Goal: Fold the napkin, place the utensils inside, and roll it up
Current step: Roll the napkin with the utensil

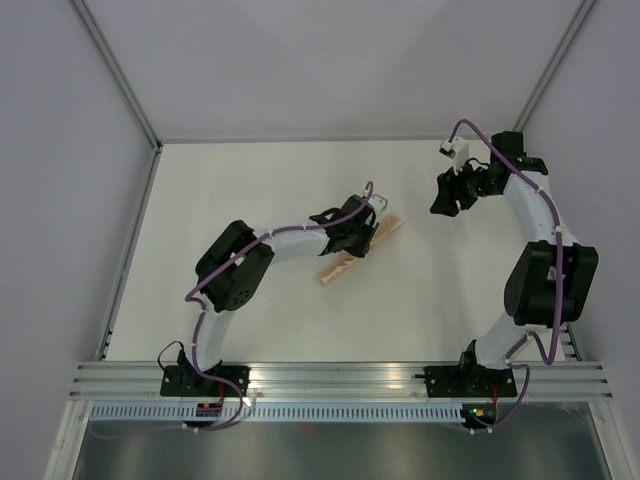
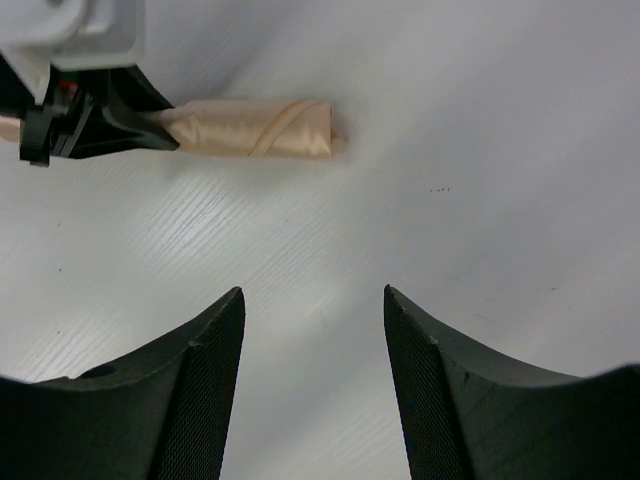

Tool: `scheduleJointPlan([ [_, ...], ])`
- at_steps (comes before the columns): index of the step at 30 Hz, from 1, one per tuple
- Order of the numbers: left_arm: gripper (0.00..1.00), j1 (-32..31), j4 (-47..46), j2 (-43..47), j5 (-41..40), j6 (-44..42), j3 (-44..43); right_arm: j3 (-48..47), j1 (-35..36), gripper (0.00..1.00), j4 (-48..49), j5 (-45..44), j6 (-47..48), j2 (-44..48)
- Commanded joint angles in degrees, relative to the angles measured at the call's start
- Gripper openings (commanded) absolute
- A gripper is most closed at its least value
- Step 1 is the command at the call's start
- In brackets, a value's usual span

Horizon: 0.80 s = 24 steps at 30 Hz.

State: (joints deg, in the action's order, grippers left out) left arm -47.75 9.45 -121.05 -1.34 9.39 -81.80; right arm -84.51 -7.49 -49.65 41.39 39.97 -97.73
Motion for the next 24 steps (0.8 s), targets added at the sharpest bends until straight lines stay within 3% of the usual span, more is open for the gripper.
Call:
scheduleJointPlan([
  [1, 0.06, 4.3, 23.6, -7.6, -1.1, 11.0, 3.1, 1.2, -0.2, 0.64, -0.6, 1.8, -1.9, 3.2],
  [15, 0.08, 6.0, 32.4, -13.0, 4.2, 26.2, -6.7, 4.9, -0.3, 0.64, -1.1, 4.1, -2.6, 8.3],
  [21, 0.08, 5.3, 32.2, -12.5, 3.2, 29.5, -6.9, 6.5, 0.1, 0.62, 0.7, 3.4, -6.4, 5.0],
  [24, 0.09, 5.0, 32.3, -11.8, 2.1, 30.3, -7.1, 8.1, 2.2, 0.60, 4.1, -1.4, -8.9, 2.8],
])
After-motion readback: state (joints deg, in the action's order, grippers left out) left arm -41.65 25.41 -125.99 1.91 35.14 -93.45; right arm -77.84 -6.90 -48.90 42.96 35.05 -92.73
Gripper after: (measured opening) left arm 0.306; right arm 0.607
